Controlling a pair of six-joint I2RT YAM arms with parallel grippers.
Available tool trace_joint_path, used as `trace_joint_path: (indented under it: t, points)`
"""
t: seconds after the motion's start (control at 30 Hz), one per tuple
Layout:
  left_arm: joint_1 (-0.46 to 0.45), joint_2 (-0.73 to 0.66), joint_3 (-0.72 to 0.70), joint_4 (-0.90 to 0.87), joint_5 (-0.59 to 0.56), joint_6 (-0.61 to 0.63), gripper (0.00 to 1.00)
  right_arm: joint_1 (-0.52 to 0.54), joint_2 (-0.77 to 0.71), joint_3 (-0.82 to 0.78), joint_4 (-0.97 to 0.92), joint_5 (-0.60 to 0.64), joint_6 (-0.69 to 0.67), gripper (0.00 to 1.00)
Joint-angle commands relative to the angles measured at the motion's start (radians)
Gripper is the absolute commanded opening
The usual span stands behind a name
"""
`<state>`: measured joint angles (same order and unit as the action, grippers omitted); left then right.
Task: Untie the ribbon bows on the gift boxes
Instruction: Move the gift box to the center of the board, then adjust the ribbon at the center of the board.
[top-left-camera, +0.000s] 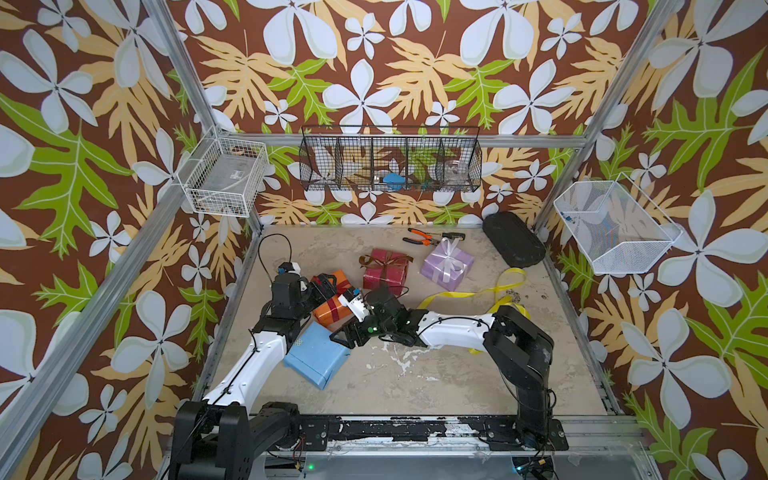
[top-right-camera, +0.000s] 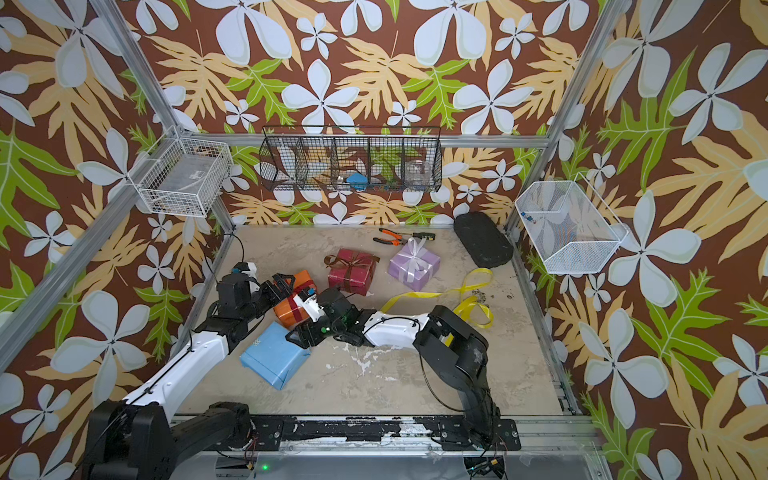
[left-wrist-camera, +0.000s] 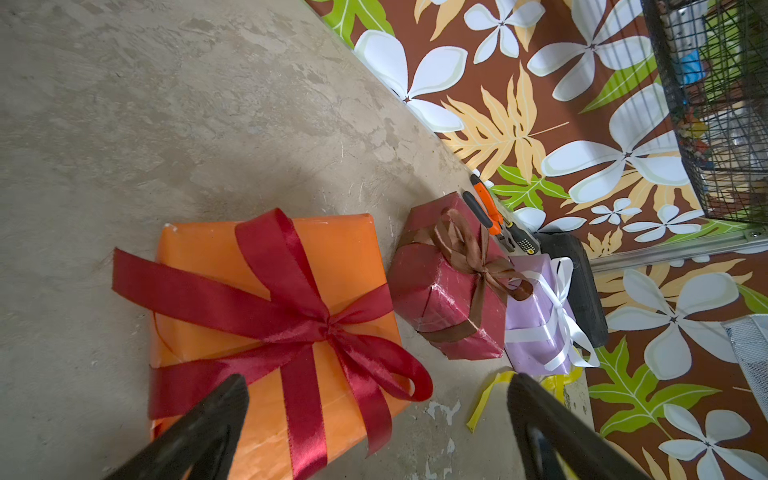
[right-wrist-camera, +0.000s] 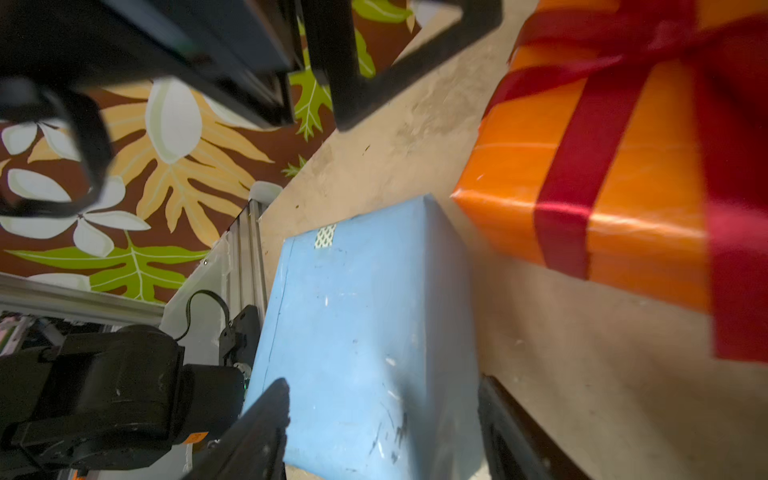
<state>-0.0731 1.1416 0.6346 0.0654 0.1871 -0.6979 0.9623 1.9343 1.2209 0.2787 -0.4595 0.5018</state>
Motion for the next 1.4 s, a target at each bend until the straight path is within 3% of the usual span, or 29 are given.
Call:
trace_joint_path:
  t: [0.0,0.17,0.4,0.7,0.87,1.2,1.3,1.37]
  points:
    - [0.007,0.019,0.009,0.028,-0.029,0.005,1.0,-0.037,-0.077,-0.037,-0.059,0.068,-0.044,0.75]
    - [0.04,0.07,0.029,0.029,-0.119,0.009,1.0,-0.115,-0.214,-0.135,-0.144,0.182,-0.102,0.77]
    - [0.106,0.221,0.102,0.075,-0.198,0.034,1.0,-0.138,-0.309,-0.187,-0.233,0.382,-0.211,0.82]
    - [0.106,0.393,0.186,0.111,-0.109,0.075,0.99,-0.229,-0.157,-0.066,-0.479,0.742,-0.181,0.81]
    - [0.107,0.406,0.175,0.127,-0.125,0.062,0.99,-0.297,-0.068,-0.027,-0.504,0.771,-0.129,0.77]
    - [0.109,0.387,0.172,0.107,-0.163,0.064,1.0,-0.347,0.053,0.013,-0.494,0.725,-0.071,0.58]
    - [0.108,0.38,0.171,0.105,-0.161,0.063,1.0,-0.354,0.058,-0.002,-0.492,0.732,-0.057,0.48]
    - [0.109,0.375,0.169,0.107,-0.161,0.063,1.0,-0.367,0.051,-0.03,-0.484,0.733,-0.048,0.33]
